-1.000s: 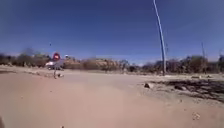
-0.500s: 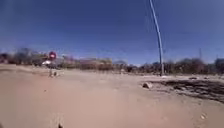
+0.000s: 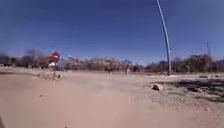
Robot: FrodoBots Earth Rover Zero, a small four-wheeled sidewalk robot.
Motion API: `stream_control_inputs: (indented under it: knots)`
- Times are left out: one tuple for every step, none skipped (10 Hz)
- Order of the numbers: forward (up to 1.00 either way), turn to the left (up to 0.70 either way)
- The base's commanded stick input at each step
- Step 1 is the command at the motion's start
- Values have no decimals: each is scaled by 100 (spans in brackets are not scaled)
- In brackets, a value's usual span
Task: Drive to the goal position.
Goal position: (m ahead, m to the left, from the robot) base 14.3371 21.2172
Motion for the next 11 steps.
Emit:
stream_control_inputs:
  knots:
    - [100,0]
    - [100,0]
    - [100,0]
    - [100,0]
    - [100,0]
    - [100,0]
    - [100,0]
    - [100,0]
    - [100,0]
    - [100,0]
    - [100,0]
